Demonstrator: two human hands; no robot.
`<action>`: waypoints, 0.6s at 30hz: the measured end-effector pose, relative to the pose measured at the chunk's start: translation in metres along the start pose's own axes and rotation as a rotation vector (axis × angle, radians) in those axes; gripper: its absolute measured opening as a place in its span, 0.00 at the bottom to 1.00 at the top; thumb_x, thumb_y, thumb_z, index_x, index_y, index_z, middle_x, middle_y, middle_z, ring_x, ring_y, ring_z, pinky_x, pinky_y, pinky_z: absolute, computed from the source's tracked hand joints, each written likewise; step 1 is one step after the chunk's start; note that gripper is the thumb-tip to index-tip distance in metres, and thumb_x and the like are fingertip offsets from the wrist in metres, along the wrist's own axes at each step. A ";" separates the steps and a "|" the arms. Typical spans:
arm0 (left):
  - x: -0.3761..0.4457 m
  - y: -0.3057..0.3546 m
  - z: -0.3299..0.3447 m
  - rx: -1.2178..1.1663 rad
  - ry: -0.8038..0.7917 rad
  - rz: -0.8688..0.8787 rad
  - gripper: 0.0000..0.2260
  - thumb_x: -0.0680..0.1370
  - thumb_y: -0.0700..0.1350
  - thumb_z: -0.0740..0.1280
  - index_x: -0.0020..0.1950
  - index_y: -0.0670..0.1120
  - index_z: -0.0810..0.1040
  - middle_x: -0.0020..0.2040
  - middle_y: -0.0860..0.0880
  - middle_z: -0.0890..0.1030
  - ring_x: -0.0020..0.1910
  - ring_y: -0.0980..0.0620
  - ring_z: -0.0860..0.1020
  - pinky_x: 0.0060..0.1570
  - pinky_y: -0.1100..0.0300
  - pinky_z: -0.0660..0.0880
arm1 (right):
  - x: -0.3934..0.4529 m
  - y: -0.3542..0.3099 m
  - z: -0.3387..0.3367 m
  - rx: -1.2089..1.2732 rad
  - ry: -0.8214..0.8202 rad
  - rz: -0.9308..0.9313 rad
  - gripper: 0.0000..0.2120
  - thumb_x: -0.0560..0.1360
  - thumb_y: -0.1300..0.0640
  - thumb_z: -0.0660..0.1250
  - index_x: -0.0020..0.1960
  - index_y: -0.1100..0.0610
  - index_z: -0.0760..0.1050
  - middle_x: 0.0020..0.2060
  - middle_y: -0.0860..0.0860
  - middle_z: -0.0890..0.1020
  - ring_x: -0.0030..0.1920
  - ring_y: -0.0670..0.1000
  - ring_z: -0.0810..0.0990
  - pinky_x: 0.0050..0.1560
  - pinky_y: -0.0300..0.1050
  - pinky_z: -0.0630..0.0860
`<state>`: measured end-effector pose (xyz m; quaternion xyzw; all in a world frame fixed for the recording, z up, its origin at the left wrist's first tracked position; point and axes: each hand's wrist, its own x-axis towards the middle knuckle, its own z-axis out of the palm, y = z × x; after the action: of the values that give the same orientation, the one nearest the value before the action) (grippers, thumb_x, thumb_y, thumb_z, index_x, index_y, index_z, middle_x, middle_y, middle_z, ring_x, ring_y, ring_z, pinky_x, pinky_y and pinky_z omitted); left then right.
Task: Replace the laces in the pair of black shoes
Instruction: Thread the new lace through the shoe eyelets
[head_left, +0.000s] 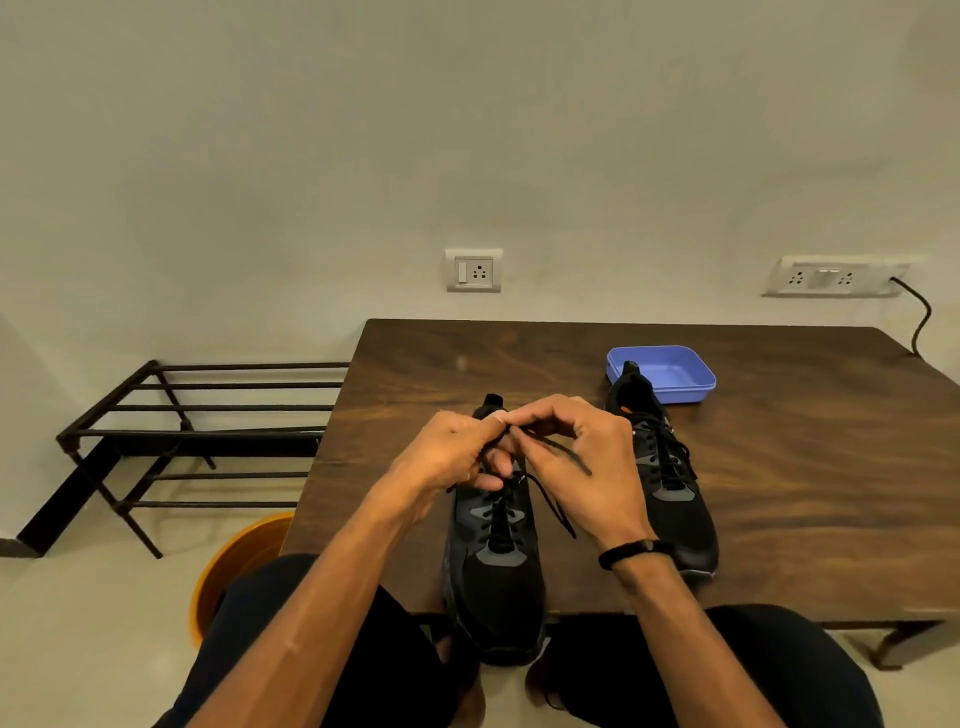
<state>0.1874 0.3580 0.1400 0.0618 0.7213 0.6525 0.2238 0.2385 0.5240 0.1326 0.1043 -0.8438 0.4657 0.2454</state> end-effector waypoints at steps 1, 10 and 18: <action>0.000 -0.002 0.000 -0.033 -0.007 0.002 0.17 0.85 0.47 0.63 0.56 0.35 0.84 0.41 0.40 0.83 0.26 0.59 0.76 0.38 0.63 0.82 | 0.000 0.001 0.001 -0.002 -0.005 -0.008 0.10 0.74 0.59 0.77 0.52 0.48 0.85 0.47 0.41 0.86 0.53 0.43 0.84 0.55 0.45 0.82; -0.002 0.002 -0.011 -0.522 0.059 -0.045 0.08 0.79 0.40 0.71 0.57 0.40 0.84 0.54 0.39 0.86 0.47 0.49 0.85 0.52 0.54 0.83 | 0.001 0.000 -0.002 0.203 0.069 0.102 0.07 0.74 0.62 0.78 0.51 0.55 0.85 0.48 0.46 0.88 0.52 0.44 0.86 0.55 0.38 0.81; -0.004 0.003 -0.083 -1.147 0.466 -0.033 0.08 0.85 0.39 0.60 0.48 0.44 0.74 0.27 0.51 0.68 0.23 0.55 0.66 0.37 0.60 0.76 | 0.013 0.040 -0.044 1.090 0.549 0.837 0.09 0.78 0.70 0.69 0.56 0.61 0.78 0.58 0.64 0.84 0.49 0.55 0.88 0.52 0.50 0.85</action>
<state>0.1572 0.2809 0.1483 -0.2238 0.2864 0.9291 0.0682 0.2255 0.5833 0.1295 -0.2394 -0.3701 0.8827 0.1628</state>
